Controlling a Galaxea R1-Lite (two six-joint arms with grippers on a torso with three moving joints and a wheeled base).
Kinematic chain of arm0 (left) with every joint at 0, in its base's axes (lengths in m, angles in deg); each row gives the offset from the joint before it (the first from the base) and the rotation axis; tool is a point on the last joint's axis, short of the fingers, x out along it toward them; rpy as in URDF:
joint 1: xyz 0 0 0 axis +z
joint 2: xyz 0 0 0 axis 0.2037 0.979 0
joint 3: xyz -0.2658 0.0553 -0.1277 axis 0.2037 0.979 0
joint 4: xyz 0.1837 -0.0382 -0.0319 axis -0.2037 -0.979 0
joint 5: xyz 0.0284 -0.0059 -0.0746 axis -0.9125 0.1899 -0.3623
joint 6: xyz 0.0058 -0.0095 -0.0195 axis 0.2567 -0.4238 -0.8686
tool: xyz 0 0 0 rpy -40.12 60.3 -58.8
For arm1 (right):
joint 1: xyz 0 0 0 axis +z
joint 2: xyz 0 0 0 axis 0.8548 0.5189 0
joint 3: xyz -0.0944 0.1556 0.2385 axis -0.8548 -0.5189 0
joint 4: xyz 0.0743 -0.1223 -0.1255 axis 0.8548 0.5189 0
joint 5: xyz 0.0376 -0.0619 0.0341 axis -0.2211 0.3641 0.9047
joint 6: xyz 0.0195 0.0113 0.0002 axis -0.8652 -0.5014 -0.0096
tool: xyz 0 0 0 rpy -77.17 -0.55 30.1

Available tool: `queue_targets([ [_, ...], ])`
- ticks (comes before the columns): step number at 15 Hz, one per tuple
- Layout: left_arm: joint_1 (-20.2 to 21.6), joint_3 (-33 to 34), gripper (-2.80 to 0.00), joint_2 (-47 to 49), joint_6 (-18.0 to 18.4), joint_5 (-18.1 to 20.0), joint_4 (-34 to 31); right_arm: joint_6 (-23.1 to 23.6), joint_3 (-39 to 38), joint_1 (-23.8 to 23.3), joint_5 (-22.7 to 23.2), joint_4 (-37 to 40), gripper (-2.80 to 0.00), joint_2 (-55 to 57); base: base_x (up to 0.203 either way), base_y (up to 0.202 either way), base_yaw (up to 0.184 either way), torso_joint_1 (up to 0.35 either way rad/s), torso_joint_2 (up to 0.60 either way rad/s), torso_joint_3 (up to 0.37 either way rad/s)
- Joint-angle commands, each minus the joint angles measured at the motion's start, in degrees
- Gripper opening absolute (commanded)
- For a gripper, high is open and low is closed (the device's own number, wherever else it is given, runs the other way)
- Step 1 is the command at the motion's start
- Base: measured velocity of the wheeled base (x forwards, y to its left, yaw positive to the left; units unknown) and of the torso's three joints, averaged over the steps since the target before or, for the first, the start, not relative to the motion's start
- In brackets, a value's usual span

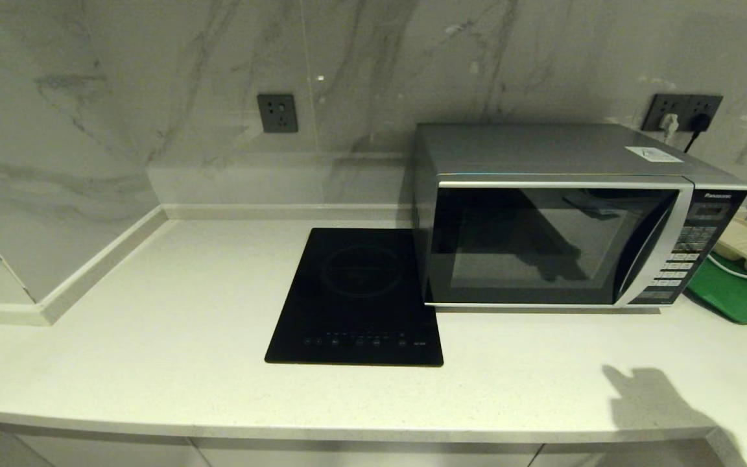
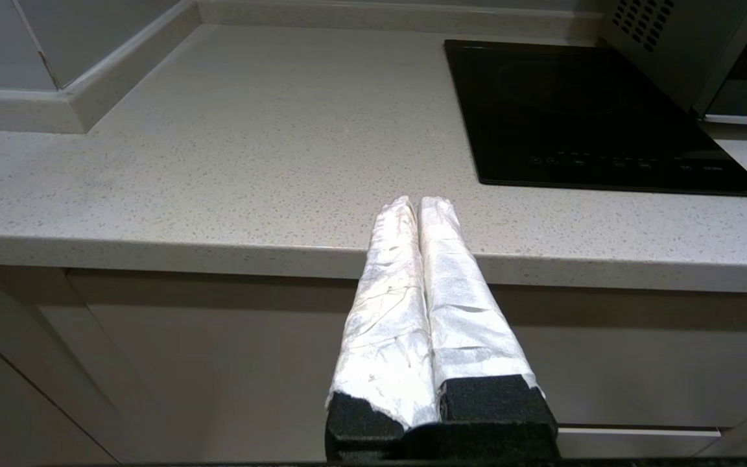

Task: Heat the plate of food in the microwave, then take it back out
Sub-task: Open the microwave oven

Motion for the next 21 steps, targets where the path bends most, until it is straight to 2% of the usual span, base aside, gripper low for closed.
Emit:
queue_targets([
  [1,0.02,0.01,-2.80,0.00,-0.03,-0.02,0.00,2.57,8.80,0.56,-4.16,10.16,-2.80,-8.84,0.000,0.000,0.000,0.000,0.00,0.000],
  [3,0.02,0.01,-2.80,0.00,-0.03,-0.02,0.00,8.77,11.73,0.62,-8.38,17.61,-2.80,-14.33,0.000,0.000,0.000,0.000,0.00,0.000],
  [5,0.02,0.01,-2.80,0.00,-0.03,-0.02,0.00,11.57,12.40,0.58,-12.82,23.07,-2.80,-19.99,0.000,0.000,0.000,0.000,0.00,0.000],
  [8,0.02,0.01,-2.80,0.00,-0.03,-0.02,0.00,12.17,11.11,0.56,-17.81,29.51,-2.80,-29.94,0.000,0.000,0.000,0.000,0.00,0.000],
  [9,0.02,0.01,-2.80,0.00,-0.03,-0.02,0.08,12.22,10.50,0.56,-18.29,32.55,-2.80,-33.51,0.000,0.000,0.000,0.000,0.00,0.000],
  [11,0.02,0.01,-2.80,0.00,-0.03,-0.02,0.04,12.34,10.10,0.56,-18.67,44.20,-2.80,-39.10,0.000,0.000,0.000,0.000,0.00,0.000],
  [15,0.02,0.01,-2.80,0.00,-0.03,-0.02,0.08,12.46,13.20,1.18,-19.97,57.33,-2.80,-46.29,0.000,0.000,0.000,0.000,0.00,0.000],
  [17,0.02,0.01,-2.80,0.00,-0.03,-0.02,0.00,12.25,17.49,7.26,-23.63,60.63,-2.80,-45.02,0.000,0.000,0.000,0.000,0.00,0.000],
  [19,0.05,0.01,-2.80,0.00,-0.03,-0.02,0.00,11.00,19.33,12.43,-30.99,62.22,-2.80,-44.76,0.000,0.000,0.000,0.000,0.00,0.000],
  [21,0.02,0.01,-2.80,0.00,-0.03,-0.02,0.00,9.87,18.50,13.72,-31.52,64.00,-2.80,-48.01,0.000,0.000,0.000,0.000,0.00,0.000],
])
